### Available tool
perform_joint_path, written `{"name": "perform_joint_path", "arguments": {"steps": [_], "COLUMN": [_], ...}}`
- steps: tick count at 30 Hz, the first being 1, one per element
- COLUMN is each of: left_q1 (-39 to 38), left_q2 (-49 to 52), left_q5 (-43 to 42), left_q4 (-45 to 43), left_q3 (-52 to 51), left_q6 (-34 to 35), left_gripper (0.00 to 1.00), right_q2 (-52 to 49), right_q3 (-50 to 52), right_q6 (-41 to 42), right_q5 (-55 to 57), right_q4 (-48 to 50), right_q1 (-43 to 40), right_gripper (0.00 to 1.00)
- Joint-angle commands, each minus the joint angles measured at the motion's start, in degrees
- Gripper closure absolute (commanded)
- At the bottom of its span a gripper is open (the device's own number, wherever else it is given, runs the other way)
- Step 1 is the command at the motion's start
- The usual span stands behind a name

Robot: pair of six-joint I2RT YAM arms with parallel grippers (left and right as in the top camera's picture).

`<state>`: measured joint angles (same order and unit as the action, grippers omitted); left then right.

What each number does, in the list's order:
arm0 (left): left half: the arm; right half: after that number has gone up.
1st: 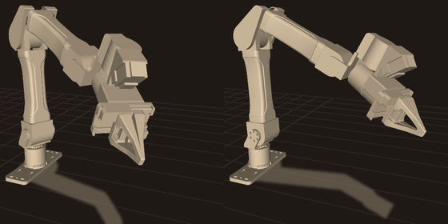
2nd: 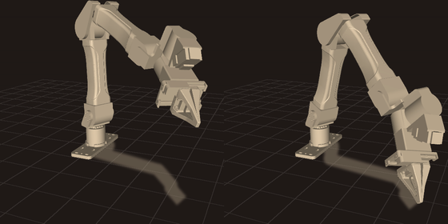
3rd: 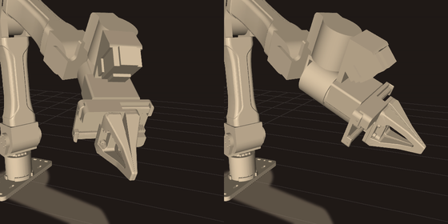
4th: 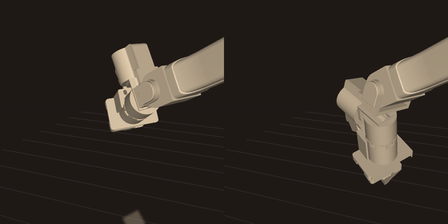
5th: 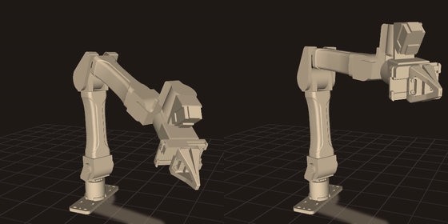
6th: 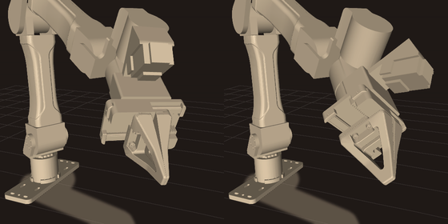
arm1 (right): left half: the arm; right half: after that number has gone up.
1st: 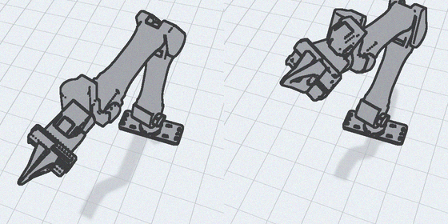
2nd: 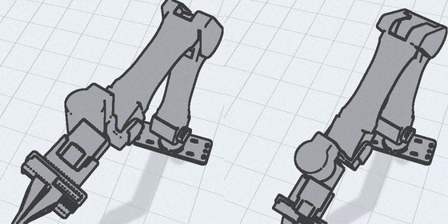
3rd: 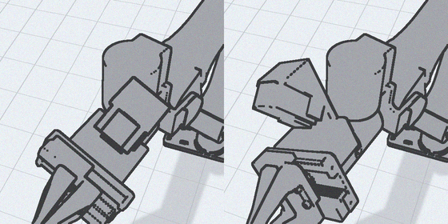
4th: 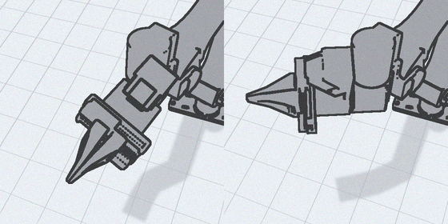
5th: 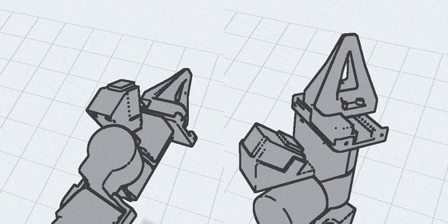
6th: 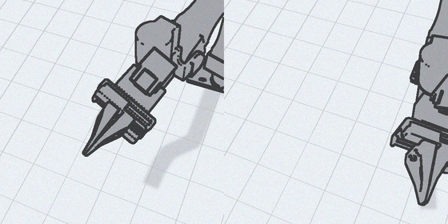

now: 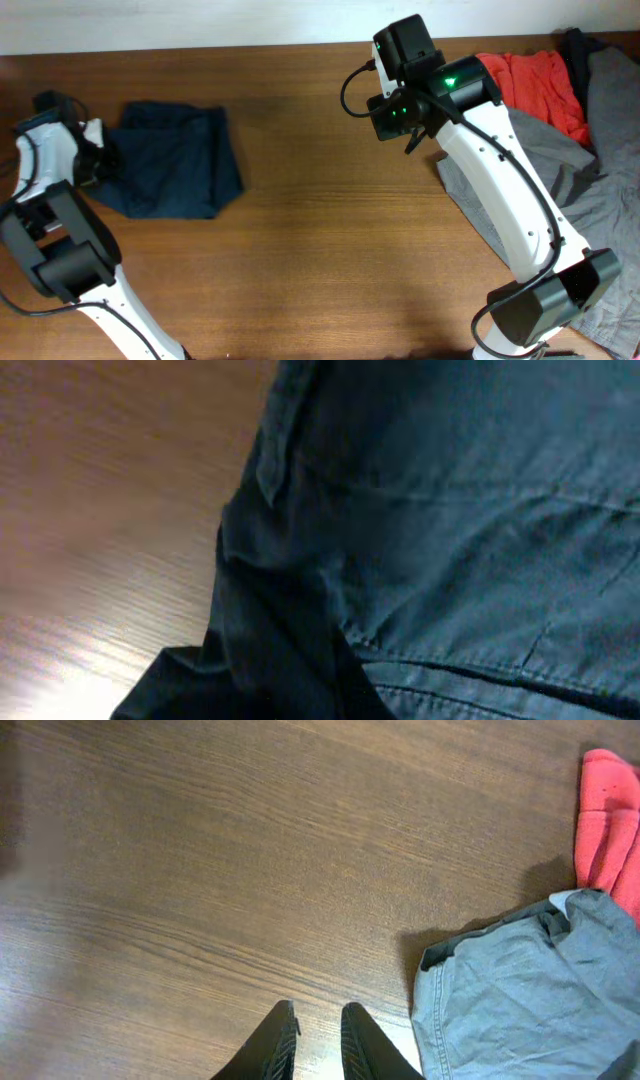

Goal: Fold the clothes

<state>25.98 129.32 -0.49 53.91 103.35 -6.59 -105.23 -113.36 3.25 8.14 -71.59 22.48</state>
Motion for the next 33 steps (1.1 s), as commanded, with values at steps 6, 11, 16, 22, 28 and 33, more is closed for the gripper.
{"name": "perform_joint_path", "arguments": {"steps": [6,11,16,22,28,33], "left_q1": [4.3,4.6,4.0,-1.4,-11.9,-20.7], "left_q2": [-2.2,-2.3,-3.0,-5.8,-6.6,-6.6], "left_q5": [3.4,7.5,3.2,-8.8,-8.8,-6.8], "left_q4": [-4.9,-3.1,3.7,7.9,9.6,10.9], "left_q3": [3.1,8.1,16.2,18.9,18.9,18.8], "left_q6": [-4.7,-2.6,-0.1,1.2,-0.5,-1.2], "left_gripper": [0.92,0.01,0.01,0.01,0.01,0.01], "right_q2": [-0.1,-0.1,-0.1,0.0,0.0,0.0], "right_q3": [-0.1,-0.1,-0.1,-0.1,-0.1,-0.1], "right_q6": [1.7,1.7,4.3,9.5,9.5,6.6], "right_q5": [0.9,0.9,0.9,-5.0,-14.4,-14.4], "right_q4": [-0.4,-0.7,-1.0,-0.6,-0.9,-4.3], "right_q1": [0.3,0.3,0.2,-4.1,-13.8,-21.0], "right_gripper": [0.8,0.79,0.8,0.78,0.71,0.48]}}
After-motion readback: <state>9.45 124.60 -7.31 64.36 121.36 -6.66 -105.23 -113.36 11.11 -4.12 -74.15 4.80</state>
